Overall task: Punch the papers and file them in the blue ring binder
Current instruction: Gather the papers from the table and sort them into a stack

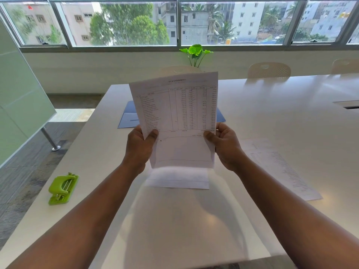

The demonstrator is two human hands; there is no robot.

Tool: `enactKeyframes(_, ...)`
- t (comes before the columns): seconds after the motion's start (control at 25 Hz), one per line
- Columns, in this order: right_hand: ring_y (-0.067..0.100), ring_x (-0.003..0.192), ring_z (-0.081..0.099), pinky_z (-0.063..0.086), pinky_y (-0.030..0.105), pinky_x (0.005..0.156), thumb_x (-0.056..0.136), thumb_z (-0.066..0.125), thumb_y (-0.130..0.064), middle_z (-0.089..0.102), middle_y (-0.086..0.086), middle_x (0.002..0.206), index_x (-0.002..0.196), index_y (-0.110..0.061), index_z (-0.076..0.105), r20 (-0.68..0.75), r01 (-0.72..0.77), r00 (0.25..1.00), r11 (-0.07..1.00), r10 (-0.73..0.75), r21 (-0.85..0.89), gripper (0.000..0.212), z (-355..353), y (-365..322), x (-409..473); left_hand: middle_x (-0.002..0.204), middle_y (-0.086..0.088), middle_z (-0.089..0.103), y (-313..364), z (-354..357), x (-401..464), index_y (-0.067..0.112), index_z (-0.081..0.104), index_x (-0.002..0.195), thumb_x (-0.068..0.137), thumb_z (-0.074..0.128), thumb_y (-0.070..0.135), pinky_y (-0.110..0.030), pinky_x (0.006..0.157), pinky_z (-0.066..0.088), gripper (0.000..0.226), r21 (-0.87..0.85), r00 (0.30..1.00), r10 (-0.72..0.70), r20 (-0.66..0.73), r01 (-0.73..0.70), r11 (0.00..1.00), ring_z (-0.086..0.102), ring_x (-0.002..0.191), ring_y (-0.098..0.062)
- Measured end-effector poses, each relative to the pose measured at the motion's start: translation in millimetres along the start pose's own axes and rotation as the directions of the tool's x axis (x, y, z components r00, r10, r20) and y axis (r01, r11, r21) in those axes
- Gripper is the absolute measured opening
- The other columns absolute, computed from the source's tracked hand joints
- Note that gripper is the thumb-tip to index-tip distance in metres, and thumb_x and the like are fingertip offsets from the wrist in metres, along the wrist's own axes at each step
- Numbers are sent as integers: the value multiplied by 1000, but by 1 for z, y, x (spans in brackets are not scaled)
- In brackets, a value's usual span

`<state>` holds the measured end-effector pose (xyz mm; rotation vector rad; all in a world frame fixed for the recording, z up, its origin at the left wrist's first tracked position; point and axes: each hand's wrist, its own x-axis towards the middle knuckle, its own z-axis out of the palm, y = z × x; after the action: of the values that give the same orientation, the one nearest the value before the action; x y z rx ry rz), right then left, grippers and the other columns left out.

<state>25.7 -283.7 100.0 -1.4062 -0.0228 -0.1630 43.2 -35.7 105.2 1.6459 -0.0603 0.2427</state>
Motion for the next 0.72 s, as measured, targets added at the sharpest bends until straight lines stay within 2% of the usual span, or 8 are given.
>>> enactKeyframes(0.16, 35, 108, 71, 56, 55, 97, 97, 62, -1, 75, 12, 116, 114, -10, 67, 41, -23, 999, 997, 26, -71, 20, 0, 12, -6, 113, 3, 73, -8, -3, -6, 15, 64, 117, 101, 61, 23, -34, 82, 60, 18, 7, 999, -5, 40, 5, 1000, 70, 97, -17)
enactKeyframes(0.28, 32, 109, 71, 55, 57, 99, 97, 61, -1, 75, 9, 117, 112, -18, 70, 45, -54, 997, 990, 60, -129, 24, 2, 21, -9, 110, 9, 72, -15, -2, -14, 16, 64, 120, 102, 59, 21, -28, 78, 59, 20, 11, 996, -33, 78, 32, 999, 69, 96, -12)
enactKeyframes(0.4, 32, 109, 71, 56, 55, 98, 97, 61, -1, 75, 9, 118, 111, -20, 70, 52, -35, 998, 990, 43, -137, 25, 2, 17, -7, 113, 4, 72, -12, -3, -11, 16, 62, 121, 102, 58, 23, -28, 76, 57, 21, 21, 997, -4, 72, 2, 1000, 69, 96, -16)
enactKeyframes(0.56, 31, 109, 71, 55, 56, 98, 96, 63, -2, 75, 7, 116, 113, -19, 71, 55, -70, 995, 984, 80, -165, 25, -1, 26, -8, 111, 7, 72, -18, 0, -17, 22, 64, 117, 102, 58, 20, -30, 78, 58, 17, 3, 994, -68, 90, 68, 998, 69, 100, -20)
enactKeyframes(0.72, 31, 109, 71, 55, 56, 99, 96, 63, -2, 76, 6, 116, 113, -18, 71, 49, -69, 996, 983, 79, -168, 25, -6, 33, -7, 112, 5, 71, -20, 2, -19, 28, 63, 112, 103, 56, 19, -37, 81, 59, 15, 27, 992, -65, 110, 62, 998, 68, 100, -23)
